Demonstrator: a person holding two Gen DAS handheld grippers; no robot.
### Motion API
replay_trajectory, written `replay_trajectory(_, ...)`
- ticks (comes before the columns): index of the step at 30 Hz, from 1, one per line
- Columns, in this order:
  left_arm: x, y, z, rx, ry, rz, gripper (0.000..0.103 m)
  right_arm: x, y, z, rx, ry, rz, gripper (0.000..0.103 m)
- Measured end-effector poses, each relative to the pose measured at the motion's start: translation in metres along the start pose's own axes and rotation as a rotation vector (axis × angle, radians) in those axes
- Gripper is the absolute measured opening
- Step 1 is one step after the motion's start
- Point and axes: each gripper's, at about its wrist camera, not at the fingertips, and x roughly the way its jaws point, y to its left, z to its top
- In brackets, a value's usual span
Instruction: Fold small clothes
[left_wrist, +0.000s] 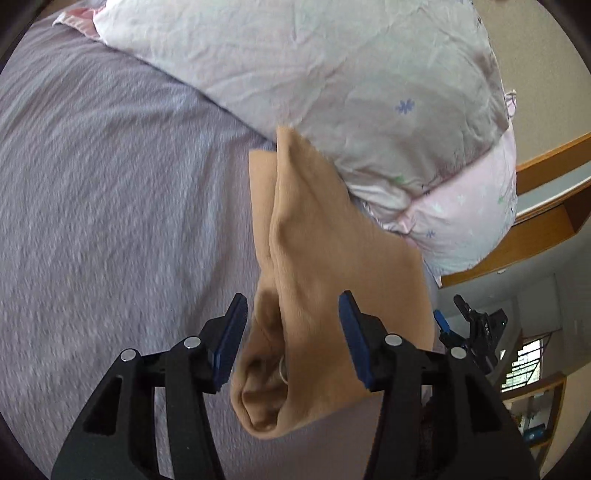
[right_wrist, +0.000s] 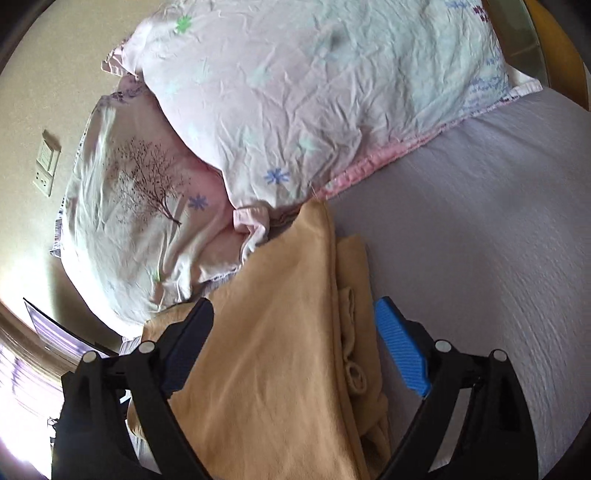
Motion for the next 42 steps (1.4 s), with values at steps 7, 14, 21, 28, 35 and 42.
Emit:
replay_trajectory(7, 0.017, -0.007, -0.014, -0.037, -0.009, 0.002, 0.046, 0.003, 0.002, -0.022, 0.021, -0.003, 0.077, 0.089)
replay_trajectory(14, 0.018, -0.023, -0.010, -0.134, -0.048, -0.126, 0.013, -0.013, -0.008, -0.025, 0.048, -0.111, 0.215, 0.089)
replay_trajectory(21, 0.047, -0.191, -0.008, 0.186, -0.041, -0.244, 0.012, -0.027, -0.035, -0.021, 0.172, -0.187, 0.267, 0.089)
replay_trajectory(28, 0.210, -0.310, -0.078, 0.315, 0.348, -0.419, 0.006, -0.059, -0.058, -0.022, 0.228, -0.217, 0.229, 0.089)
replay_trajectory(35, 0.114, -0.267, -0.046, 0.368, 0.049, -0.350, 0.070, -0.072, -0.022, -0.018, 0.039, -0.035, 0.325, 0.083)
replay_trajectory(42, 0.067, -0.189, -0.043, 0.388, -0.033, 0.045, 0.070, 0.020, 0.039, 0.007, -0.133, 0.216, 0.146, 0.071)
